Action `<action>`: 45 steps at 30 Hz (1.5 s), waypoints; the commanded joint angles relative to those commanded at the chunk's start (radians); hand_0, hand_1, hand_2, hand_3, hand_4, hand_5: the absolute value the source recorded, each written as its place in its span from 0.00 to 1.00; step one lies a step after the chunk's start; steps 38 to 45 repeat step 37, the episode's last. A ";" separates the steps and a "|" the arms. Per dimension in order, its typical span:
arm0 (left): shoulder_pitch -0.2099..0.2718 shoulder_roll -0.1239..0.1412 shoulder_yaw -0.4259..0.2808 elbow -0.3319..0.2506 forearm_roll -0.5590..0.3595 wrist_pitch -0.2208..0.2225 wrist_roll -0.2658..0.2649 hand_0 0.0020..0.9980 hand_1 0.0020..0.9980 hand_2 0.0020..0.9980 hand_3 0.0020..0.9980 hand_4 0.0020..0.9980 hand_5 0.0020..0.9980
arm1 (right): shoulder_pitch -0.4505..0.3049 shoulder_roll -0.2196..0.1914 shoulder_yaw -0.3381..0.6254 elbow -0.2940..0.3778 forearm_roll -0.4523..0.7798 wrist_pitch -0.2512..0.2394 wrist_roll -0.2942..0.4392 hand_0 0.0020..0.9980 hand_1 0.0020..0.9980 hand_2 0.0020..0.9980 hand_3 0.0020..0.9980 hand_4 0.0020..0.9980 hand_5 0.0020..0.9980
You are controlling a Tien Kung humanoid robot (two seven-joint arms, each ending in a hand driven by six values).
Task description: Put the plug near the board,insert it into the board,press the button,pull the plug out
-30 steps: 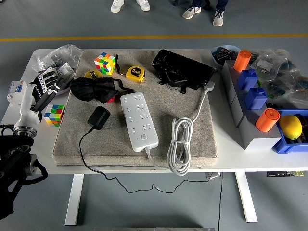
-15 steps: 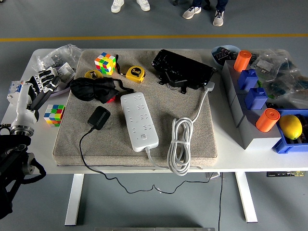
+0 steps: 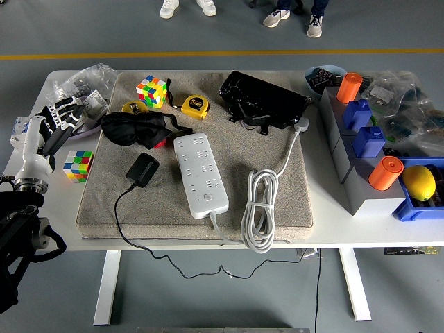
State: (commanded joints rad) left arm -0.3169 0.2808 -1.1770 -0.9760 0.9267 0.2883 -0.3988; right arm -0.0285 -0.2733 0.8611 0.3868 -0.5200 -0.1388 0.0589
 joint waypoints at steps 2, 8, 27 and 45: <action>-0.001 0.000 -0.002 -0.001 0.001 -0.001 0.001 0.75 0.75 0.73 0.72 0.96 0.62 | 0.001 -0.001 -0.002 -0.002 0.001 0.000 0.000 0.62 0.66 0.68 0.58 1.00 0.51; -0.002 0.002 -0.005 -0.005 -0.001 -0.003 0.003 0.75 0.75 0.73 0.72 0.96 0.63 | 0.001 0.000 0.002 -0.002 0.001 0.000 0.000 0.62 0.66 0.68 0.58 1.00 0.52; -0.003 -0.001 -0.004 -0.013 -0.006 -0.006 0.007 0.75 0.75 0.73 0.72 0.97 0.67 | 0.002 0.001 -0.001 -0.002 0.001 0.001 0.000 0.62 0.66 0.68 0.58 1.00 0.51; 0.003 0.002 -0.011 -0.019 -0.014 -0.006 0.007 0.75 0.74 0.73 0.72 0.97 0.67 | 0.001 -0.001 -0.014 -0.002 0.004 0.003 -0.001 0.62 0.66 0.68 0.58 1.00 0.51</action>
